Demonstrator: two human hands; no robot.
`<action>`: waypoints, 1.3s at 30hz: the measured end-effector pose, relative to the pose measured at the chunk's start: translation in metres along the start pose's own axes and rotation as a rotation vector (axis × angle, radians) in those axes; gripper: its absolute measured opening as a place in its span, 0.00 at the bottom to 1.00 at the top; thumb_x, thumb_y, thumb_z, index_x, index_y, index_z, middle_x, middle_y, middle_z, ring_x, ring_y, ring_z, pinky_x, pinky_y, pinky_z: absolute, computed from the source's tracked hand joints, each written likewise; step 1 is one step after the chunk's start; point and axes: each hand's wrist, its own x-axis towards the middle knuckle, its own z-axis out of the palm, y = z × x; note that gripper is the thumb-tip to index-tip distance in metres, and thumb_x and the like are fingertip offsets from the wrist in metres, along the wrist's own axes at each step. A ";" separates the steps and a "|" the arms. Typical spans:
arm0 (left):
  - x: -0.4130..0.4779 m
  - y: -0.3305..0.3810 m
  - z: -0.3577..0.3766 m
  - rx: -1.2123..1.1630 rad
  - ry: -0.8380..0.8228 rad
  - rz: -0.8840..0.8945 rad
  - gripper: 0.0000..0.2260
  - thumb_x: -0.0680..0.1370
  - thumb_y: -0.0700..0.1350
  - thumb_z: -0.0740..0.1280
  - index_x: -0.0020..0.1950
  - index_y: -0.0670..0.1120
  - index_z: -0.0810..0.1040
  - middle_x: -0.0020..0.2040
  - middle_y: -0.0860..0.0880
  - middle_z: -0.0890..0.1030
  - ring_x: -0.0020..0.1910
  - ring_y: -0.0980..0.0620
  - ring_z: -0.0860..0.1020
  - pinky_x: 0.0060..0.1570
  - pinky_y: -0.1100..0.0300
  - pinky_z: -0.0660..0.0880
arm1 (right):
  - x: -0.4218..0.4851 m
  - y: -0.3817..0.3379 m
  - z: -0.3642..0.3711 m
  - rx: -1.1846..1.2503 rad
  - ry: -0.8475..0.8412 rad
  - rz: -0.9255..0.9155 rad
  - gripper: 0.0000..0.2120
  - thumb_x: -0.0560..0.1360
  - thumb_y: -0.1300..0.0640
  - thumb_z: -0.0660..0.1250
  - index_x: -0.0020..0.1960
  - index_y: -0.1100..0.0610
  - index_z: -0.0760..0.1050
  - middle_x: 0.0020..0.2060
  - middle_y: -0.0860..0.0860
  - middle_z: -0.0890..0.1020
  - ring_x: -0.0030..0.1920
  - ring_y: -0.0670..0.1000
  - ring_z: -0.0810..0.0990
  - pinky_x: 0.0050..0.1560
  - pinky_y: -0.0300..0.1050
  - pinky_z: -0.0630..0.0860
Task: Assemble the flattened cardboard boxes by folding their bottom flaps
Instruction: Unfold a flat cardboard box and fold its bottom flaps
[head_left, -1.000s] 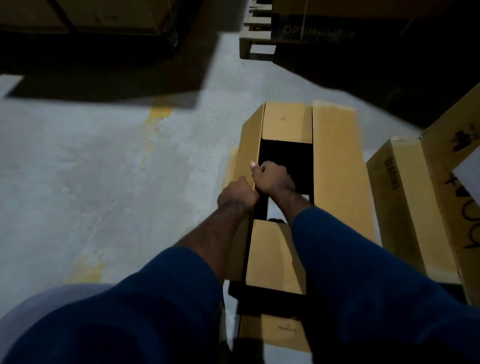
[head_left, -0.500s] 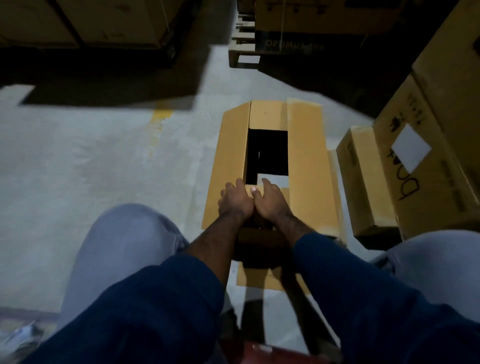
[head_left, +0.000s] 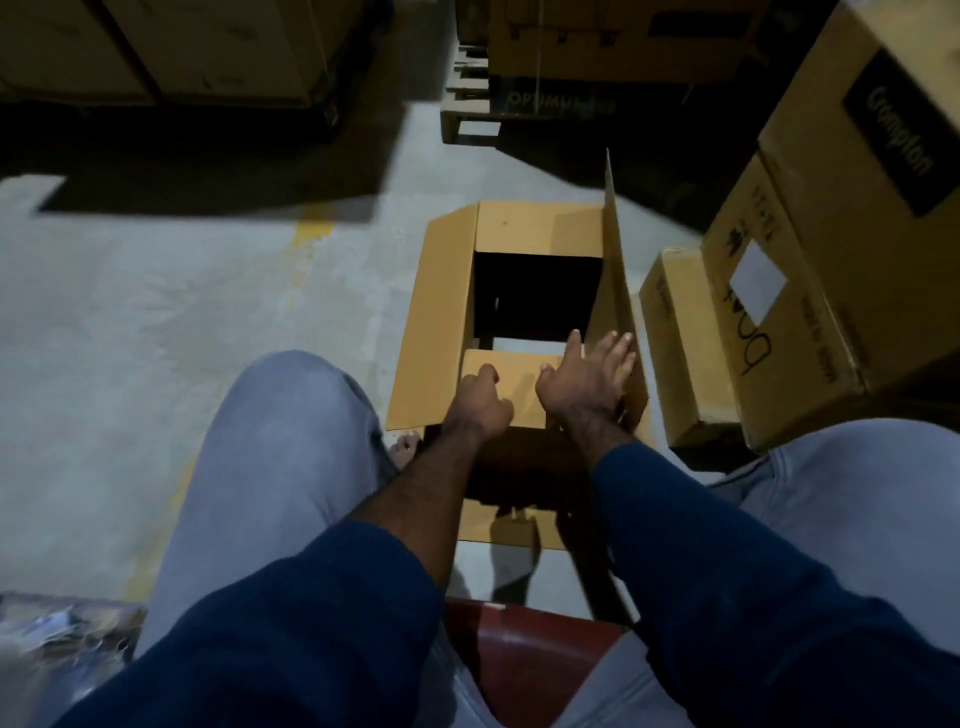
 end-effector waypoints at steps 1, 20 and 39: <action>0.005 0.001 0.003 0.001 0.002 0.010 0.19 0.79 0.44 0.67 0.69 0.45 0.69 0.62 0.43 0.75 0.52 0.46 0.75 0.46 0.53 0.76 | 0.006 0.012 0.001 0.000 -0.003 0.046 0.37 0.79 0.39 0.61 0.83 0.50 0.53 0.81 0.65 0.48 0.81 0.67 0.42 0.79 0.62 0.41; 0.059 0.003 0.030 0.014 -0.075 0.105 0.20 0.80 0.47 0.68 0.71 0.46 0.70 0.65 0.44 0.75 0.54 0.49 0.76 0.50 0.51 0.80 | 0.081 0.096 0.049 0.271 -0.137 0.320 0.18 0.81 0.46 0.66 0.60 0.60 0.76 0.54 0.58 0.80 0.53 0.58 0.81 0.47 0.50 0.79; 0.084 -0.004 0.032 0.128 0.197 0.031 0.18 0.80 0.48 0.67 0.70 0.47 0.72 0.65 0.46 0.75 0.65 0.45 0.71 0.63 0.47 0.73 | 0.102 0.091 0.069 0.110 -0.085 0.226 0.13 0.82 0.48 0.62 0.56 0.58 0.75 0.43 0.54 0.76 0.41 0.53 0.76 0.39 0.48 0.74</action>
